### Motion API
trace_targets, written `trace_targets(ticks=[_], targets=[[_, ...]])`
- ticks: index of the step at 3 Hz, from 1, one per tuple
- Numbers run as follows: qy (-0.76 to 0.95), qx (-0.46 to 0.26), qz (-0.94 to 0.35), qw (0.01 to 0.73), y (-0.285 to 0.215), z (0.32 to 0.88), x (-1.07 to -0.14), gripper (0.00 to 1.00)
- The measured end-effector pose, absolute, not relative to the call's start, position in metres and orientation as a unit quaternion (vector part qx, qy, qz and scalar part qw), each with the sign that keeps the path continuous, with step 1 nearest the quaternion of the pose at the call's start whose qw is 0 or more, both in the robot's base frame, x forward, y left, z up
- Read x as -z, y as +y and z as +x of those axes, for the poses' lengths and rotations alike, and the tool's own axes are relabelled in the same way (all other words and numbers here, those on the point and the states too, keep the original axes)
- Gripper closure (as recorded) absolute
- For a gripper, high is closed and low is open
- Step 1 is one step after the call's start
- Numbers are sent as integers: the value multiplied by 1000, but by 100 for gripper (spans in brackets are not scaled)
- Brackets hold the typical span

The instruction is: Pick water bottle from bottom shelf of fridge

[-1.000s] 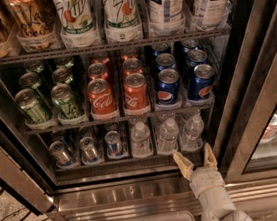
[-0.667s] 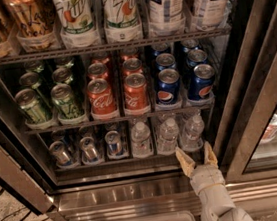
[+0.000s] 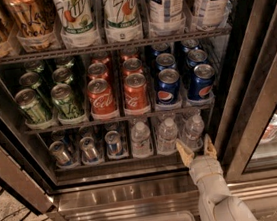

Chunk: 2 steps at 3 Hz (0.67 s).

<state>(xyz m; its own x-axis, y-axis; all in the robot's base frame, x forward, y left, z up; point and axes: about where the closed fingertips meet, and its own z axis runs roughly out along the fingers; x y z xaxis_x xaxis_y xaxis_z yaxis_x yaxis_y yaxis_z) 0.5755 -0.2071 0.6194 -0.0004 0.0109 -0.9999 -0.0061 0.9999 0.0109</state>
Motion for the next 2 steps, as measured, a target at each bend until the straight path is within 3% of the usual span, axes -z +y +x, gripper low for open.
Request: trace_targets(ticks=[2], targets=[[707,-4,4,708,-209,596,-626,25]])
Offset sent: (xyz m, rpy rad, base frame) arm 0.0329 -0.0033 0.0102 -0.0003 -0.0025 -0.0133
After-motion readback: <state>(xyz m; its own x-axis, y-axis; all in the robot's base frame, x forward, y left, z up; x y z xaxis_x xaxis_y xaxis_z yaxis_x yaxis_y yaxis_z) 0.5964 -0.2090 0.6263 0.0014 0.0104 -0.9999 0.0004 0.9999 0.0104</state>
